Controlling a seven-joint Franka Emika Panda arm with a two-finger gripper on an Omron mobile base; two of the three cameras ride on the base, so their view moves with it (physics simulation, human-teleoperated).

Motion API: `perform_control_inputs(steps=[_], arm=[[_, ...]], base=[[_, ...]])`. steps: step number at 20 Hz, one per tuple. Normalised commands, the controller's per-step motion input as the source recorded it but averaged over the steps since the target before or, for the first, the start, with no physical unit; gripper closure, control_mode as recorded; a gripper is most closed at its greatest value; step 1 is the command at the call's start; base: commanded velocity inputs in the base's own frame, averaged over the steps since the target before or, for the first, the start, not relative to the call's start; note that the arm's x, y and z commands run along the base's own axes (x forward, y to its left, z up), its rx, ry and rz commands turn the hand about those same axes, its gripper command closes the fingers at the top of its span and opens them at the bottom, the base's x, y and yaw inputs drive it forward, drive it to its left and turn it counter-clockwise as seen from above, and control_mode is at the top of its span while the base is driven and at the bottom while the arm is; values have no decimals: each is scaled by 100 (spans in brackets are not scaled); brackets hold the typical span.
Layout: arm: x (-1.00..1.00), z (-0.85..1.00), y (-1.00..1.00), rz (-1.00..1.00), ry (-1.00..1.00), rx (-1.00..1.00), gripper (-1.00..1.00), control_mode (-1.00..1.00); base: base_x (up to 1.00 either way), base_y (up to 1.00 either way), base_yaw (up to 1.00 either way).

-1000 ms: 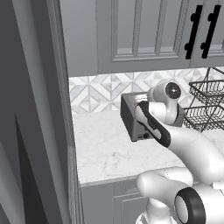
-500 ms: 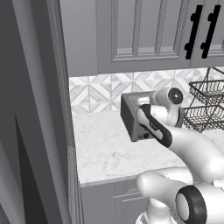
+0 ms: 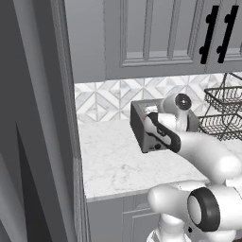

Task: Start the toaster. Once the lever pops up, take the bread to the plate on the dining counter.

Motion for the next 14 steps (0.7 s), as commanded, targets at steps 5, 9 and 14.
perform_control_inputs(steps=[5, 9, 14], arm=[[25, -2, 1, 0, 0, 0, -100, -100], [12, -16, 0, 0, 0, 0, -100, -100], [16, -21, 0, 0, 0, 0, -100, -100]], base=[[0, 0, 0], [0, 0, 0], [0, 0, 0]])
